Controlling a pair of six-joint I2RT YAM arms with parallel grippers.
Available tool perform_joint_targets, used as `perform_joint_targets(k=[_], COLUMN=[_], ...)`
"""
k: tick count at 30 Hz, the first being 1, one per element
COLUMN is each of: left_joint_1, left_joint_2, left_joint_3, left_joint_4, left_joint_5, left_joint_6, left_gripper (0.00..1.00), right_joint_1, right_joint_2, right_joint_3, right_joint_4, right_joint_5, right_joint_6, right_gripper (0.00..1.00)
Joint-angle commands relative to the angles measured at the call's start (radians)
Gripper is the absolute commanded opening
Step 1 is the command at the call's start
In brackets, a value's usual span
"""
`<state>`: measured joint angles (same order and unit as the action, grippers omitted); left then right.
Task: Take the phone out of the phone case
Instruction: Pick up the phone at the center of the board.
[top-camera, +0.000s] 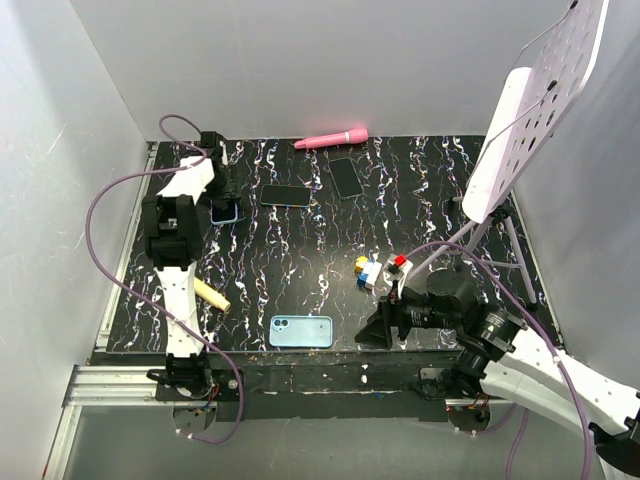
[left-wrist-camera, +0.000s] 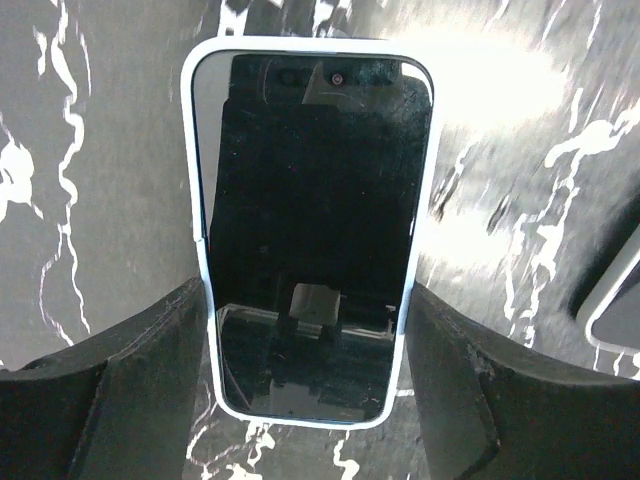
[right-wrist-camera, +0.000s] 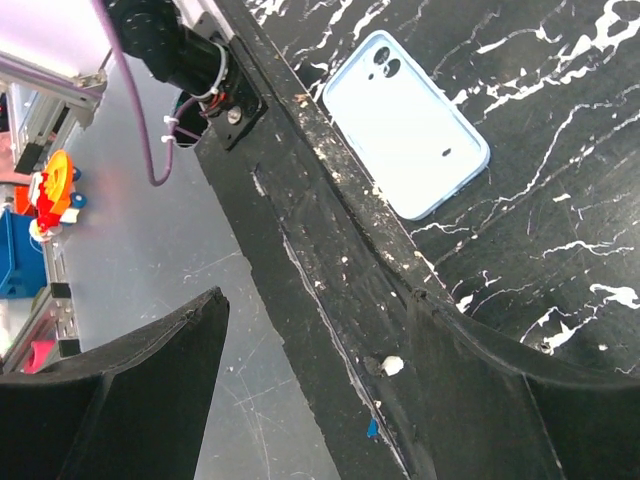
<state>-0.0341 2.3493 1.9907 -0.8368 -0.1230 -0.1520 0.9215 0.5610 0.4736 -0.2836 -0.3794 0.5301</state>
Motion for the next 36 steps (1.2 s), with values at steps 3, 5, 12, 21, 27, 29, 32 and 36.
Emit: perform_joint_targets(k=[3, 5, 12, 21, 27, 29, 32, 36], left_joint_1=[0.076, 0.076, 0.059, -0.252, -0.467, -0.524, -0.592, -0.682], left_joint_2=[-0.295, -0.417, -0.917, -1.234, -1.328, -1.326, -1.296, -1.256], left_joint_3=[-0.297, -0.41, -0.947, -1.339, -1.383, -1.377, -1.365, -1.346], left_joint_4=[0.042, 0.093, 0.45, 0.689, 0.743, 0.739, 0.745, 0.745], left_joint_5=[0.108, 0.166, 0.425, 0.362, 0.241, 0.209, 0.201, 0.154], left_joint_6=[-0.093, -0.162, -0.579, -1.183, -1.423, -1.457, -1.497, -1.492], left_gripper=[0.0, 0.0, 0.0, 0.0, 0.0, 0.0, 0.0, 0.0], right_joint_1=[0.005, 0.005, 0.008, 0.057, 0.125, 0.132, 0.137, 0.137], right_joint_2=[0.088, 0.134, 0.295, 0.487, 0.559, 0.563, 0.577, 0.571], right_joint_3=[0.036, 0.049, 0.089, 0.207, 0.253, 0.25, 0.255, 0.246], right_joint_4=[0.043, 0.035, 0.064, 0.274, 0.376, 0.405, 0.391, 0.4], right_joint_5=[0.072, 0.129, 0.234, 0.281, 0.407, 0.439, 0.522, 0.548], right_joint_6=[0.031, 0.048, 0.079, 0.013, 0.03, 0.041, 0.071, 0.083], right_gripper=[0.78, 0.77, 0.77, 0.77, 0.77, 0.75, 0.72, 0.7])
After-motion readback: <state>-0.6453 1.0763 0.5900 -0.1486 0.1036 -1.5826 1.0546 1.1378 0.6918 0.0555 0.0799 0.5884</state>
